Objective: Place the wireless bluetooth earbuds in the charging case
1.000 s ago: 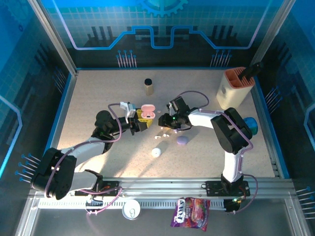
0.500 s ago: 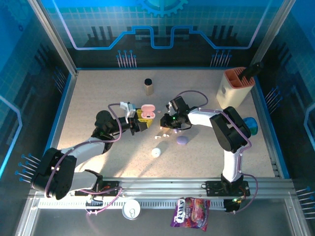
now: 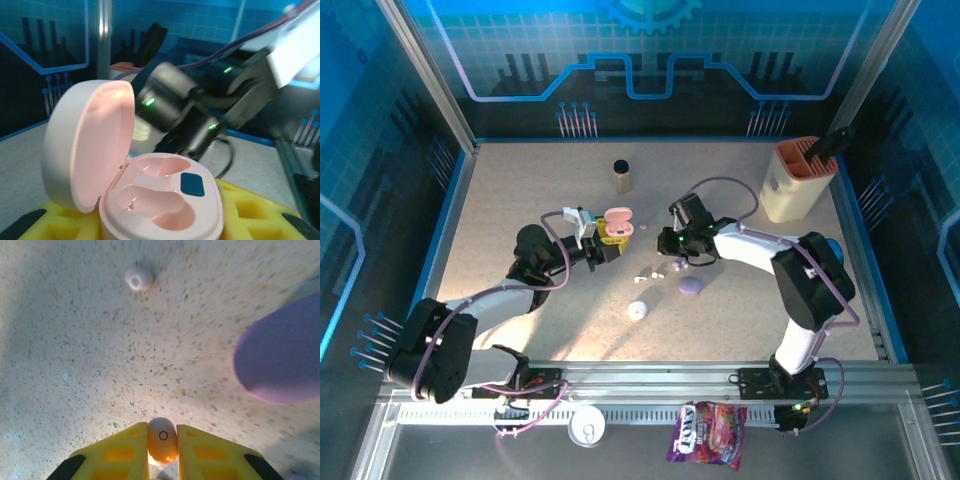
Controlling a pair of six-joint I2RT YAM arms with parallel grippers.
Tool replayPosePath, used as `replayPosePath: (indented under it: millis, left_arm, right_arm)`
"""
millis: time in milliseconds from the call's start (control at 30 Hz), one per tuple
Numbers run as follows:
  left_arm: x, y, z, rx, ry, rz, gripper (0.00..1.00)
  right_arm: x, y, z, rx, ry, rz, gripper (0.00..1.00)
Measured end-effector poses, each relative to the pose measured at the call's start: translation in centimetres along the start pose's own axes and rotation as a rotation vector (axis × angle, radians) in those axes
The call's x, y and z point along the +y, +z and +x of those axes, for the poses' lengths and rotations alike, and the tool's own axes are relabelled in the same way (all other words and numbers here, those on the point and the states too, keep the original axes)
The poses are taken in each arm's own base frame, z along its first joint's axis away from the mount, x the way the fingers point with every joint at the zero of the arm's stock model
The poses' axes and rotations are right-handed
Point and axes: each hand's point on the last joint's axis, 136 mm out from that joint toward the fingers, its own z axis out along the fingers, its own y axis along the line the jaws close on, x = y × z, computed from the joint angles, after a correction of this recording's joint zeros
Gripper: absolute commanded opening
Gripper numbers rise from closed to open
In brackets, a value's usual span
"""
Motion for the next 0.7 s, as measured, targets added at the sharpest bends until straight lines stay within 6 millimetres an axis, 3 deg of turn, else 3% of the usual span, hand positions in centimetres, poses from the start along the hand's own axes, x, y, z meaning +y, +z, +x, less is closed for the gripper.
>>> replayPosePath:
  millis: [333, 700]
  left_arm:
    - [4.1, 0.7, 3.2, 0.033, 0.045, -0.162, 0.31]
    - [4.5, 2.2, 5.7, 0.08, 0.118, -0.2, 0.32]
  right_arm:
    - [1.1, -6.5, -1.8, -0.135, -0.054, 0.103, 0.15]
    - [8.0, -12.0, -5.1, -0.242, -0.17, -0.057, 0.14]
